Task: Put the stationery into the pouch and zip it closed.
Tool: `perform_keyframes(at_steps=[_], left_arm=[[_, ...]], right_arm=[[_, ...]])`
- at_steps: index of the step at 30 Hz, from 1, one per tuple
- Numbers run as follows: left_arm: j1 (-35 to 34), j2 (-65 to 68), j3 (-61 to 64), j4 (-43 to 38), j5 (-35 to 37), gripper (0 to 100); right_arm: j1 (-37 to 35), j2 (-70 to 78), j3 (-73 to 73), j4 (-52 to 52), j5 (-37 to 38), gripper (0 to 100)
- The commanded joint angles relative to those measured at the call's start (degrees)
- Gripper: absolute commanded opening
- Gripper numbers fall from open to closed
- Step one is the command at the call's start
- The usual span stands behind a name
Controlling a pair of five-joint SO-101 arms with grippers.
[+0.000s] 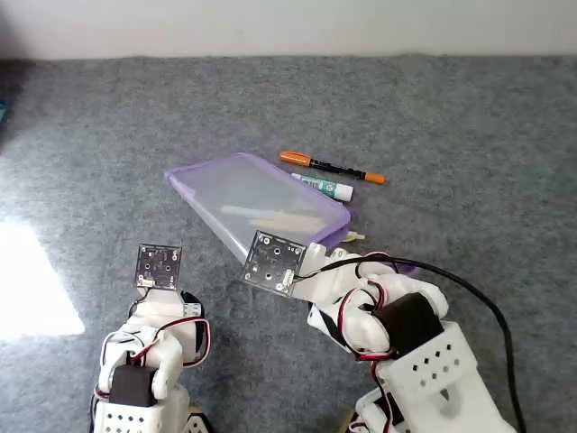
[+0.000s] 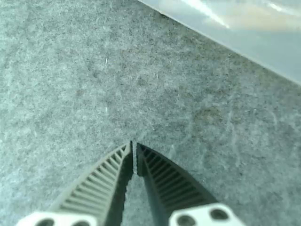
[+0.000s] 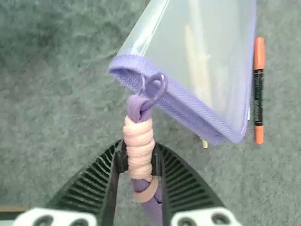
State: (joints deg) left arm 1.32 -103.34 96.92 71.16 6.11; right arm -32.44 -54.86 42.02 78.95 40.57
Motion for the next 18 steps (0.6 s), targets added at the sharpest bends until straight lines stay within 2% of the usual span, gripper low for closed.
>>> perform_keyframes(at_steps=[1, 5, 9, 14, 18], left_arm=[[0.0, -0.8, -0.5, 0.4, -0.8, 2], [0.1, -0.8, -0.5, 0.4, -0.7, 2], [0.1, -0.8, -0.5, 0.0, -1.1, 2], [-0.4, -0.8, -0.5, -3.0, -1.8, 2], [-0.4, -0.9, -3.8, -6.1, -2.6, 13]], right_arm=[[-0.9, -1.4, -1.1, -3.9, -5.5, 0.8], [-3.2, -1.6, -1.1, -7.4, -9.9, 0.8], [-6.0, -1.5, -1.1, -12.1, -10.0, 0.8], [-6.0, -1.4, -1.1, -15.5, -9.8, 0.8], [-6.1, -1.4, -0.9, -15.5, -9.8, 0.8]])
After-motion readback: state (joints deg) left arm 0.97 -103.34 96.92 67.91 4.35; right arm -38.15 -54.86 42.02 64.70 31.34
